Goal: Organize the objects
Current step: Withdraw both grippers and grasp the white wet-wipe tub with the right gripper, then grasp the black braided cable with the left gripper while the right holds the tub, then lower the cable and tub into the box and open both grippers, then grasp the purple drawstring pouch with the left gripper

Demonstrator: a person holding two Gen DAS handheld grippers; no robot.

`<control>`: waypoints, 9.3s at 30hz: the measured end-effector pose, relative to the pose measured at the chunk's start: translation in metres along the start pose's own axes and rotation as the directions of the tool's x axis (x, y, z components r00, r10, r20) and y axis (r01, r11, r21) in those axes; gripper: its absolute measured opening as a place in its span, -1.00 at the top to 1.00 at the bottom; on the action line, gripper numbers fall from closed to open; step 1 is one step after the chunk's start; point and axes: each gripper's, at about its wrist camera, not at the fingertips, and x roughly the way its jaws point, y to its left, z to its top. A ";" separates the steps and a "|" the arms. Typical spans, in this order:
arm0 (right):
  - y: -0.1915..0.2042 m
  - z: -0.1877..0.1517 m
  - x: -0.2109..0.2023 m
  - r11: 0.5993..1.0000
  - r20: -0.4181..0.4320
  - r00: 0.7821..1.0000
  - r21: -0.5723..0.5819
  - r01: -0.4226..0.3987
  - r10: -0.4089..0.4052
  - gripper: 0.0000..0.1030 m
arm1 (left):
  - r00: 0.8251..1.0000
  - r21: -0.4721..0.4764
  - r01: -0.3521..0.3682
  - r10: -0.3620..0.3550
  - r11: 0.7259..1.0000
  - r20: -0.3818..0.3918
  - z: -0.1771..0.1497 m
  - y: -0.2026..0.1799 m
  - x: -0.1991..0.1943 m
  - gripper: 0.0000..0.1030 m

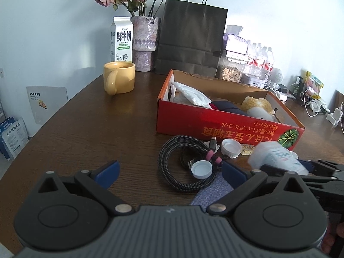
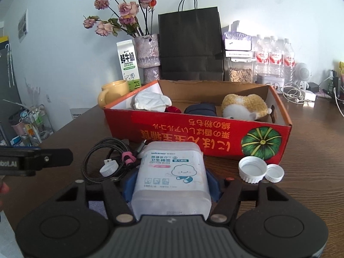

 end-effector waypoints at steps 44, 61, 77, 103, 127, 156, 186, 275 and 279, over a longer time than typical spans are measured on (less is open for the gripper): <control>-0.043 -0.023 -0.014 0.998 0.015 1.000 0.067 0.018 -0.020 -0.24 | 0.991 0.228 0.035 -0.004 0.973 -0.136 -0.001 -0.036 0.093 -0.79; -0.049 -0.028 -0.017 0.997 0.015 1.000 0.076 0.007 -0.008 -0.24 | 0.995 0.227 0.026 -0.002 0.974 -0.104 0.006 -0.043 0.072 -0.79; -0.047 -0.030 -0.024 0.997 0.027 1.000 0.072 0.000 -0.002 -0.24 | 0.997 0.232 0.023 -0.005 0.972 -0.079 0.007 -0.046 0.056 -0.79; -0.045 -0.015 -0.020 0.999 0.057 0.998 0.047 -0.018 0.015 -0.24 | 1.000 0.193 0.010 -0.012 0.981 0.011 0.017 -0.023 0.048 -0.88; -0.043 0.003 0.001 1.000 0.045 0.999 0.029 -0.013 0.011 -0.24 | 0.990 0.134 0.006 0.014 0.991 -0.144 0.013 0.045 0.104 -0.74; -0.056 0.111 0.097 0.997 0.111 0.993 -0.061 0.051 -0.044 -1.00 | 0.995 0.184 -0.009 -0.010 0.983 0.102 0.126 -0.074 0.154 -1.00; -0.039 0.071 0.017 0.998 0.104 0.994 -0.042 0.041 -0.037 -1.00 | 0.995 0.149 -0.021 0.006 0.989 0.100 0.086 -0.056 0.063 -1.00; -0.059 -0.041 -0.035 0.995 -0.041 0.995 0.012 0.097 -0.096 -1.00 | 0.974 0.245 0.215 -0.191 0.945 -0.118 -0.053 -0.064 0.025 0.87; -0.059 -0.042 -0.032 0.996 -0.044 0.995 0.017 0.086 -0.085 -1.00 | 0.976 0.245 0.211 -0.189 0.946 -0.112 -0.049 -0.063 0.023 0.88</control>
